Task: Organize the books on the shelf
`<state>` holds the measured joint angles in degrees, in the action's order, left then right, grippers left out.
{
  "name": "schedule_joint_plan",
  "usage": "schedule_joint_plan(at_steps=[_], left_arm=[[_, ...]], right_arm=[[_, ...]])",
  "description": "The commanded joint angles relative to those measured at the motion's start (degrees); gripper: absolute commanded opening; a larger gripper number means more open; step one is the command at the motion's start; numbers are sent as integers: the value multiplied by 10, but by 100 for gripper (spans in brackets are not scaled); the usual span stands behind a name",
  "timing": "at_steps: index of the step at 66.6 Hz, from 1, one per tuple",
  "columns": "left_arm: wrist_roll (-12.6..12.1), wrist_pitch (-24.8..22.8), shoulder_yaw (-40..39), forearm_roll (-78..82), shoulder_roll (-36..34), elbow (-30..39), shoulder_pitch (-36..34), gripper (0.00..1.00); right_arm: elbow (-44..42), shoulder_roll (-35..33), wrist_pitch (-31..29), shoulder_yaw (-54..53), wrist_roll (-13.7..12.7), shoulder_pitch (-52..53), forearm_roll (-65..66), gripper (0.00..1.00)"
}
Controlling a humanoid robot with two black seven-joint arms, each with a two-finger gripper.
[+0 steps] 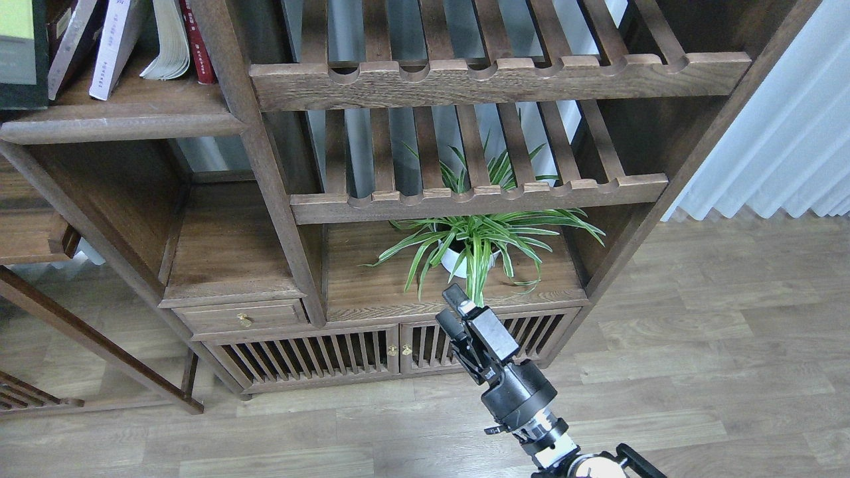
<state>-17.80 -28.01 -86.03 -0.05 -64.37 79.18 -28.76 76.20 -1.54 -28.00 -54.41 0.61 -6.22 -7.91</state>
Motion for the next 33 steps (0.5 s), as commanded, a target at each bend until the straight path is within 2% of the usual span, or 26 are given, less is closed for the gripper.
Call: schedule_joint_plan(at_steps=[1,8,17,33], left_arm=[[-20,0,10,4,-6,-3,-37,2],[-44,0,31,9,-15,-16,-74,2],[-49,0,57,54,-42,-46,-132,2],[-57,0,141,78,-35,-80,-220,2]], right_arm=[[-1,4,0,0,0,8,-1,98],[-1,5,0,0,0,10,-1,98],[-1,6,0,0,1,11,-2,98],[-1,5,0,0,1,15,-3,98]])
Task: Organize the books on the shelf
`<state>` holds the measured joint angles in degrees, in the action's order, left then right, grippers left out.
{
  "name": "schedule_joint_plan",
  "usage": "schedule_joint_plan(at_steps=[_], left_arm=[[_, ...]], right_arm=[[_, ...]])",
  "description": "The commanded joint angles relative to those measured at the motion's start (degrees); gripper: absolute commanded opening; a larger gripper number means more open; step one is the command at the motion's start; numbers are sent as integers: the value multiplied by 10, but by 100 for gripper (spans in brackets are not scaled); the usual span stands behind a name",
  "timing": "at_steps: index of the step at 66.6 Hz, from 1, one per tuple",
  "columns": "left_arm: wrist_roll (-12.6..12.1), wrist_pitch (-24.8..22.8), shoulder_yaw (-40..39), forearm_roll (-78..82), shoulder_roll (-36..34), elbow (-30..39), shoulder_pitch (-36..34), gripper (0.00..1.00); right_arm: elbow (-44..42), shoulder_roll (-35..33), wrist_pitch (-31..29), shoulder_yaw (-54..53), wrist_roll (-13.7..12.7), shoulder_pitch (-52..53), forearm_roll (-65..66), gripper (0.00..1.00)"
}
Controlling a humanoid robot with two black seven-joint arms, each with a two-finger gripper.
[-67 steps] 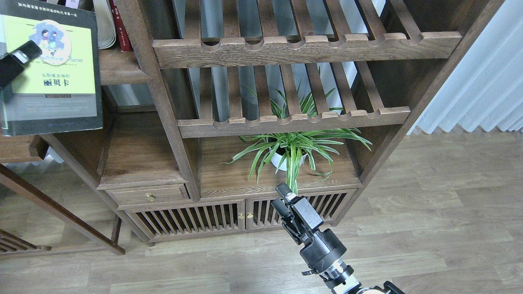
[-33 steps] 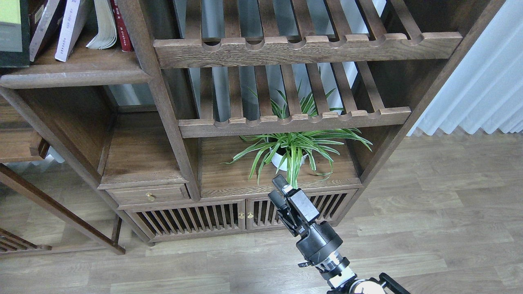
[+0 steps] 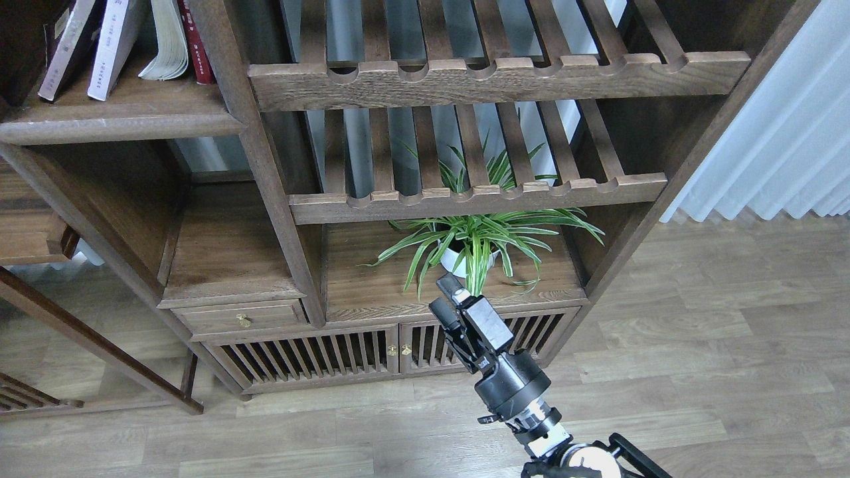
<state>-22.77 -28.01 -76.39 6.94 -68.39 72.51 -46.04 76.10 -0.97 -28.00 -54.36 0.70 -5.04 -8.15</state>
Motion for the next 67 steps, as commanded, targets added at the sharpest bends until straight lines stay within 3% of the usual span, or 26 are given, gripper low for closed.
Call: schedule_joint_plan(at_steps=[1,27,67], left_arm=[[-10,0,53,8,7,-15,-57,2],[-32,0,268,61,54,-104,-299,3],[-40,0,295,154,193,-234,-347,5]], right_arm=[[0,-1,0,0,0,5,-2,98],[0,-2,0,-2,1,32,-21,98],[1,-9,0,-15,2,30,-25,98]])
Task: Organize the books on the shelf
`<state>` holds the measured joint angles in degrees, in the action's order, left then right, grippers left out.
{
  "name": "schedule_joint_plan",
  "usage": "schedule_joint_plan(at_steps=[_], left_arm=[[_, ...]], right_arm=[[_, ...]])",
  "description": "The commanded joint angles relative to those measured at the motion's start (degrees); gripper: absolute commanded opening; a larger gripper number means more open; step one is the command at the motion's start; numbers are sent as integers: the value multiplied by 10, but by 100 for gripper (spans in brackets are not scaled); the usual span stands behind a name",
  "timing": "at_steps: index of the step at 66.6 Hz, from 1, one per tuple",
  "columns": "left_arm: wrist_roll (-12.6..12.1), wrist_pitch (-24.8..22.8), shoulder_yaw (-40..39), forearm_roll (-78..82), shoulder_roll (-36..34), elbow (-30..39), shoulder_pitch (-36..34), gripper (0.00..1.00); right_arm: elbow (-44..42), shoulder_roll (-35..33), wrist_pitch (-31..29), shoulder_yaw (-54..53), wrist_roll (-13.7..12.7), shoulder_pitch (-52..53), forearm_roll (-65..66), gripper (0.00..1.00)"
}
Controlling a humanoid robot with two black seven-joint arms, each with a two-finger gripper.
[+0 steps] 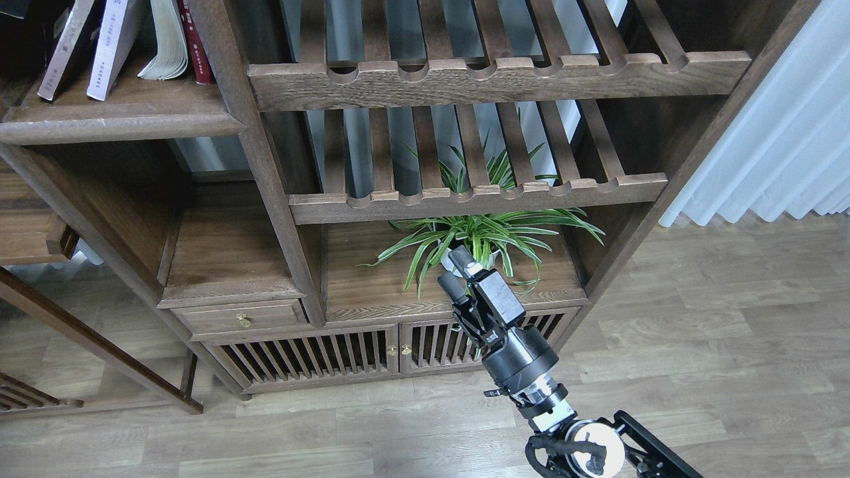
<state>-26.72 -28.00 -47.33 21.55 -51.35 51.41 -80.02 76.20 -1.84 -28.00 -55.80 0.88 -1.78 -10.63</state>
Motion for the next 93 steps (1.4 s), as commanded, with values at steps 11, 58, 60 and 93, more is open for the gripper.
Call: schedule_joint_plan(at_steps=[11,58,60,93], left_arm=[[2,0,8,29,79,-78,-36,5],[53,0,2,24,139,-149,-48,48],[53,0,2,24,137,-141,-48,52],[48,0,-2,-94,-44,134,34,64]], right_arm=[[-1,1,0,-15,0,1,0,98],[-1,3,0,-26,-1,38,2,98],[-1,3,0,-26,-1,38,2,98],[3,6,0,-26,-1,30,7,98]])
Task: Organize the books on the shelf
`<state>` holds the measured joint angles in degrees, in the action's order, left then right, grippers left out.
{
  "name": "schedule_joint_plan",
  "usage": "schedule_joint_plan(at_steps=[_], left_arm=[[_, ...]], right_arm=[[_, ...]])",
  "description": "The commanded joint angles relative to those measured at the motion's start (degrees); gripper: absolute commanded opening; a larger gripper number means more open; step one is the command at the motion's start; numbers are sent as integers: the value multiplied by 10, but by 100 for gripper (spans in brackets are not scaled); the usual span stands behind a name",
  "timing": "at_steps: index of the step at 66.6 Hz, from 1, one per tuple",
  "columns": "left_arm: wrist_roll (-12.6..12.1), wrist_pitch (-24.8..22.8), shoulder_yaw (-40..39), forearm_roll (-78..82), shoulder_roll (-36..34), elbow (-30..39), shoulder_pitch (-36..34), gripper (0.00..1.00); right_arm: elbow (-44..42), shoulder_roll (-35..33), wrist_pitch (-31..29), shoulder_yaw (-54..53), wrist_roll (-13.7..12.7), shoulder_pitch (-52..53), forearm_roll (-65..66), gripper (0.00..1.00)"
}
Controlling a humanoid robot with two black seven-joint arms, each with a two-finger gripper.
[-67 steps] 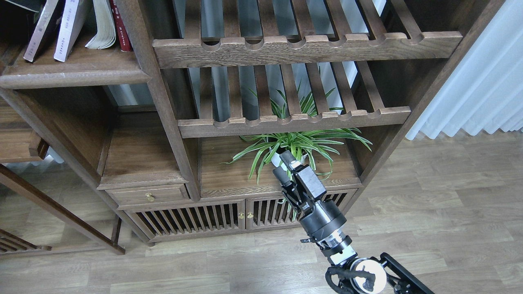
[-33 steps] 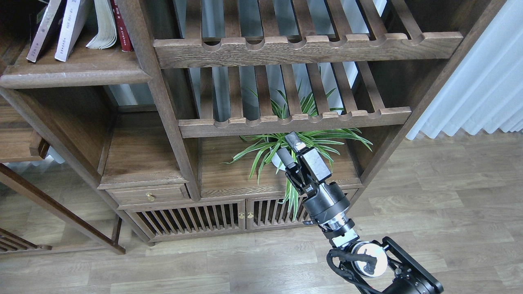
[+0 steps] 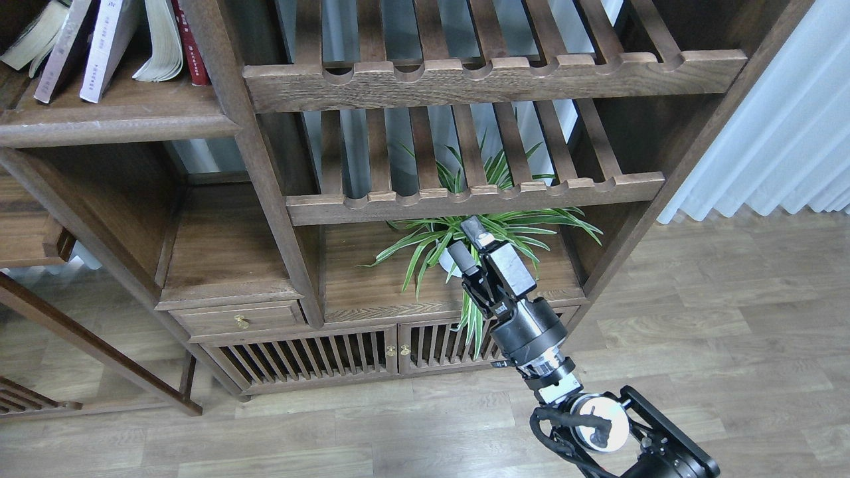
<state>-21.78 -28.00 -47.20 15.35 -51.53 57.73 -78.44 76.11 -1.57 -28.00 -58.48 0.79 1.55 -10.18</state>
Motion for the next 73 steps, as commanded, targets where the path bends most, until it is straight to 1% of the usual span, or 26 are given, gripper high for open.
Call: schedule_joint_plan(at_steps=[1,5,6,12,15,17,25,30,35,49,53,56,61,65,66,69,73], left_arm=[[-1,0,-3,-36,-47,76,20,64],[2,0,-3,-68,-70,116,33,65],[2,0,-3,-85,-79,141,42,65],[5,0,-1,-122,-112,219,62,65],[5,0,-1,-123,-127,218,62,65],[9,0,-3,-124,-142,216,65,65],[35,0,-1,-128,-139,216,80,65],[38,0,1,-128,-130,216,92,65],[38,0,1,-128,-94,216,129,64],[38,0,-9,-127,-34,216,231,62],[38,0,-25,-123,-10,216,262,62],[35,0,-54,-118,13,216,297,59],[32,0,-94,-106,38,216,331,59],[30,0,-111,-99,57,216,355,59],[28,0,-123,-89,86,216,387,59],[27,0,-126,-86,107,216,400,59],[28,0,-134,-74,154,216,426,59]], right_arm=[[4,3,0,1,0,-4,2,98],[4,3,0,0,0,-8,2,98],[4,3,0,0,0,-9,2,98],[4,3,0,0,0,-12,4,98],[4,3,0,1,0,-12,5,98],[4,3,0,1,0,-12,11,98],[7,3,0,-1,0,-8,16,98],[8,3,0,0,0,-4,17,98],[10,4,0,0,0,0,22,98],[10,5,0,-1,0,0,23,98],[10,6,0,-1,0,1,23,98],[10,6,0,-2,0,1,23,98],[10,6,0,-3,0,1,23,98],[10,6,0,-3,0,1,23,98],[10,5,0,-3,0,3,24,98],[10,5,0,-3,0,6,24,98],[9,5,0,-1,0,10,24,98]])
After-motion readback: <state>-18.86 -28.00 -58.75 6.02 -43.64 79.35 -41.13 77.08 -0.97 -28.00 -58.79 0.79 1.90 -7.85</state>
